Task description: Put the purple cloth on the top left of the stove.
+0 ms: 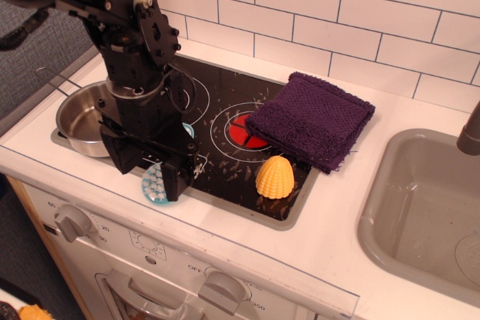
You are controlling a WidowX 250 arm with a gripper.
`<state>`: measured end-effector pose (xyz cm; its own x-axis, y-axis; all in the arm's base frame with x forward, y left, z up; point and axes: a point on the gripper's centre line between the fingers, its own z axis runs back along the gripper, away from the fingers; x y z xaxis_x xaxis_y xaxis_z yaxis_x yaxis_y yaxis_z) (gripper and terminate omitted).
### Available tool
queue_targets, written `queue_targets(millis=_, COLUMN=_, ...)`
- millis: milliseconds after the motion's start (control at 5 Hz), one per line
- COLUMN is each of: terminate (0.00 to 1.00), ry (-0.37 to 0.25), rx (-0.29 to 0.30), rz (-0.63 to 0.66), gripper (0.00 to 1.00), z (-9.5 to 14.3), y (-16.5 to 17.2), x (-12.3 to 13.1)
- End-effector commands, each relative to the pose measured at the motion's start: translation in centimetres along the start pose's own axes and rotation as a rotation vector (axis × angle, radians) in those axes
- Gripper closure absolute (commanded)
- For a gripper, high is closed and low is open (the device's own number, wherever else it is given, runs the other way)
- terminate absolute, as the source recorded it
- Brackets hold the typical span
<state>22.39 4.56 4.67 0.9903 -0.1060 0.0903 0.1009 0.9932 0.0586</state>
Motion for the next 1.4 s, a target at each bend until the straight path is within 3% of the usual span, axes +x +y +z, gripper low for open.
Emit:
queue_targets(millis=0, terminate=0.0, ry=0.0, rx=0.0, rz=0.0, gripper=0.0, z=0.0, y=0.0, x=0.0)
queue_targets(millis=200, terminate=0.0, ry=-0.029, rx=-0.028, rz=-0.002, gripper=0.0, z=1.5, y=-1.0, x=2.2)
queue_targets(millis=400, terminate=0.0, ry=-0.045, rx=-0.021, rz=0.0, gripper=0.0, z=3.5, y=-2.6, x=5.8)
queue_targets(millis=600, terminate=0.0, ry=-0.036, rx=0.002, rz=-0.01, gripper=0.0, z=3.8, y=-4.8, x=10.4)
queue_targets(millis=800, terminate=0.0, ry=0.028, rx=0.027, rz=0.009, gripper=0.0, z=1.1, y=-5.8, x=13.4)
queue_targets(millis=1200, terminate=0.0, ry=0.04, rx=0.005, rz=0.047, gripper=0.0, z=-1.4, y=-6.4, x=16.6)
